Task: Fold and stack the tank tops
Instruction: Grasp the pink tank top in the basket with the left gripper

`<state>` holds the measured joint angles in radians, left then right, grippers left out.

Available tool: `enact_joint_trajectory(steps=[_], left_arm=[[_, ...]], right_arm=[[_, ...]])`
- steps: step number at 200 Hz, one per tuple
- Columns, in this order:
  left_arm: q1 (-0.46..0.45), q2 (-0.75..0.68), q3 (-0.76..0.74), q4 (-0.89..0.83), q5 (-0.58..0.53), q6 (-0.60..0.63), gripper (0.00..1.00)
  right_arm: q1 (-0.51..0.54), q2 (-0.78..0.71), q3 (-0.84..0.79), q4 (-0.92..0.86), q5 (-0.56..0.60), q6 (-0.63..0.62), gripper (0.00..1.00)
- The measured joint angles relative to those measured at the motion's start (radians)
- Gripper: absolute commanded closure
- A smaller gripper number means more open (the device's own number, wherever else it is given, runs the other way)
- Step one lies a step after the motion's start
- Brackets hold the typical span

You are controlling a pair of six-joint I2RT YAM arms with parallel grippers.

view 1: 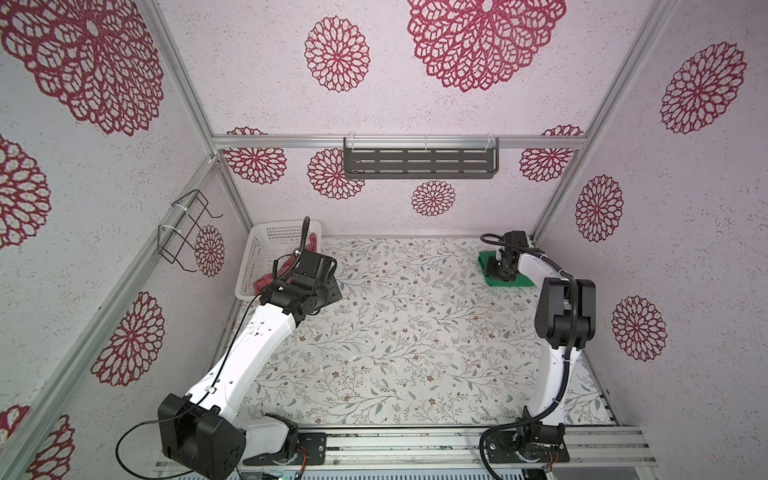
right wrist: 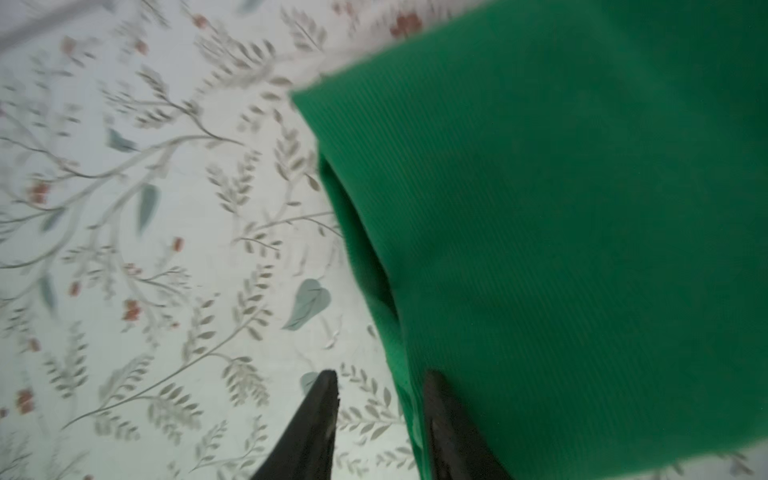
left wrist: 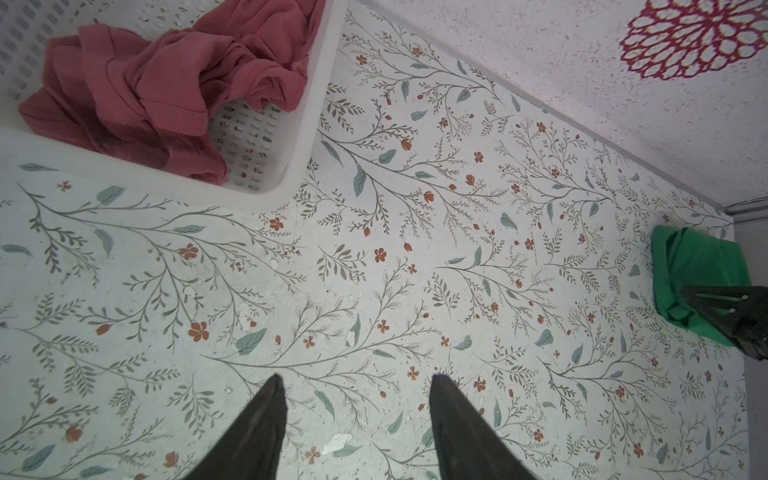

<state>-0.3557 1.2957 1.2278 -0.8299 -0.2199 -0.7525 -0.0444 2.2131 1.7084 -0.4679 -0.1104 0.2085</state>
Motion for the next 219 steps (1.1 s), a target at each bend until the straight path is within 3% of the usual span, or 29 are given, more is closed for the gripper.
enact_joint_trajectory(steps=[66,109,136,165,204,219], left_arm=[[0.026,-0.039,-0.013,-0.003,0.0,0.006,0.39],[0.12,0.038,0.089,-0.029,0.0,0.087,0.35],[0.25,0.212,0.239,-0.041,-0.005,0.161,0.33],[0.366,0.439,0.387,-0.05,-0.015,0.211,0.33],[0.457,0.665,0.467,-0.05,-0.007,0.237,0.33],[0.474,0.743,0.502,-0.047,-0.001,0.243,0.42]], right_arm=[[-0.024,0.171,0.262,-0.023,0.053,0.107,0.58],[-0.031,0.152,0.273,-0.016,-0.008,0.111,0.35],[-0.015,-0.008,0.143,-0.003,-0.044,0.081,0.19],[0.023,-0.294,-0.067,0.055,-0.053,0.054,0.17],[0.092,-0.617,-0.384,0.164,-0.08,0.07,0.17],[0.118,-0.679,-0.497,0.174,-0.088,0.084,0.17]])
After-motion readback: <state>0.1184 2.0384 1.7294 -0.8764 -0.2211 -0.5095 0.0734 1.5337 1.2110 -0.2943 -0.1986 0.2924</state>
